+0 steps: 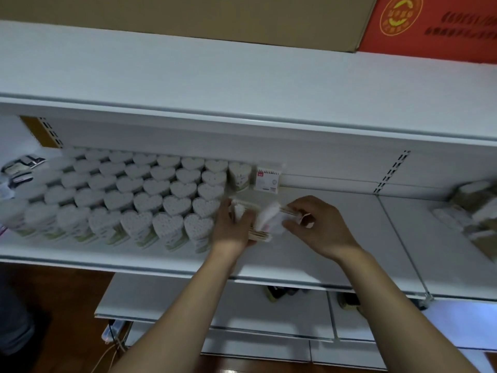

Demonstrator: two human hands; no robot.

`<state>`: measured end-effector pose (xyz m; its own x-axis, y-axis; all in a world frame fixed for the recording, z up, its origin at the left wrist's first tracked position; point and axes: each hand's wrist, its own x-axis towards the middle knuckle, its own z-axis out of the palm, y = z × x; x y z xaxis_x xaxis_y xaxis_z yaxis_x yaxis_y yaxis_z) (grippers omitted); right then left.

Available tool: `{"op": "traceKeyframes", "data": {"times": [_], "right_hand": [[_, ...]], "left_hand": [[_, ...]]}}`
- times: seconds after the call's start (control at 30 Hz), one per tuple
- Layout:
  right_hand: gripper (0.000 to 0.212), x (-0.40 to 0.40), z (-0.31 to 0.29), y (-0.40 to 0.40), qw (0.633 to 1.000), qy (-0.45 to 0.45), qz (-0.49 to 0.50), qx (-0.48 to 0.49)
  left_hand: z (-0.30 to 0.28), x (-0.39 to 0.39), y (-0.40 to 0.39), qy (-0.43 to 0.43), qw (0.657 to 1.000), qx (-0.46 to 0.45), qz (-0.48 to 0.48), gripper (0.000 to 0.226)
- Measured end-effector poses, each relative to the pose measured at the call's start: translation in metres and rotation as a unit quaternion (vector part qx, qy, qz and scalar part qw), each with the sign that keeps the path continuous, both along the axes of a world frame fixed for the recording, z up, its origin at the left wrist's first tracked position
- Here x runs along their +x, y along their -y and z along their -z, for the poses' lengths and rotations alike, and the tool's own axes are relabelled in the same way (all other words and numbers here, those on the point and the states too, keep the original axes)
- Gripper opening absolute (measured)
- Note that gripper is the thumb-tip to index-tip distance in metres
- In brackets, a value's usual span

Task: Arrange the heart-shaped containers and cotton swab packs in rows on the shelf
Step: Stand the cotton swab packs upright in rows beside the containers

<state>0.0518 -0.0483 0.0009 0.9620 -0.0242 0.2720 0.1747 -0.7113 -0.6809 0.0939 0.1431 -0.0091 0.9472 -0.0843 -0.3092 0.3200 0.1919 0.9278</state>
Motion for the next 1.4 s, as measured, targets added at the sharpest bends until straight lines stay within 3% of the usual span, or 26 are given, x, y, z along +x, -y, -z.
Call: {"op": "traceKeyframes", "data": {"times": [0.1,0.2,0.27,0.37,0.43,0.57,0.73,0.83,0.93,1.0,1.1,1.17,1.23,1.33,1.4], "right_hand": [[0.026,0.005,-0.004,0.002,0.999,-0.01,-0.031,-0.037],[0.071,0.013,-0.01,0.006,0.991,-0.062,-0.082,-0.088],[0.084,0.017,-0.012,0.005,0.982,-0.082,-0.122,-0.115],[0.071,0.021,-0.011,0.004,0.977,-0.062,-0.148,-0.142],[0.052,0.024,-0.008,0.011,0.985,-0.019,-0.135,-0.105],[0.022,0.037,0.005,0.024,0.998,0.054,0.02,0.03],[0.03,0.015,0.052,0.006,0.994,0.044,0.1,0.005],[0.05,-0.008,0.071,-0.002,0.995,0.006,0.085,-0.055],[0.051,-0.002,0.059,0.004,0.999,-0.024,0.025,-0.011],[0.055,0.001,0.049,0.011,0.994,-0.062,-0.085,0.0],[0.062,0.003,0.054,0.01,0.972,-0.065,-0.183,-0.132],[0.054,0.006,0.063,0.008,0.969,-0.02,-0.177,-0.171],[0.049,0.009,0.065,0.011,0.97,-0.018,-0.167,-0.176],[0.059,0.009,0.058,0.017,0.971,-0.081,-0.145,-0.173],[0.048,0.01,0.052,0.021,0.969,-0.123,-0.142,-0.16]], "left_hand": [[-0.001,0.006,-0.001,0.0,1.0,0.01,0.003,0.061],[-0.002,0.01,-0.002,0.012,1.0,0.019,-0.001,0.06],[-0.004,0.012,-0.002,0.024,0.999,0.042,-0.003,0.062],[-0.001,0.016,-0.003,0.019,0.999,0.045,-0.012,0.065],[0.0,0.018,-0.003,0.019,0.999,0.038,-0.015,0.063],[-0.002,0.02,0.001,0.018,0.999,0.04,-0.01,0.06],[0.005,0.013,0.012,0.108,0.966,0.229,-0.049,0.063],[0.007,0.007,0.02,0.105,0.965,0.233,-0.058,0.061],[0.018,0.002,0.024,0.094,0.956,0.272,-0.062,0.041],[0.026,-0.002,0.022,0.096,0.962,0.246,-0.066,0.046],[0.022,-0.008,0.02,0.061,0.981,0.173,-0.067,0.052],[0.016,-0.011,0.023,0.048,0.987,0.142,-0.058,0.042],[0.011,-0.014,0.024,0.075,0.985,0.144,-0.062,0.049],[0.014,-0.014,0.025,0.089,0.985,0.138,-0.057,0.042],[0.005,-0.016,0.027,0.069,0.991,0.104,-0.055,0.044]]}}
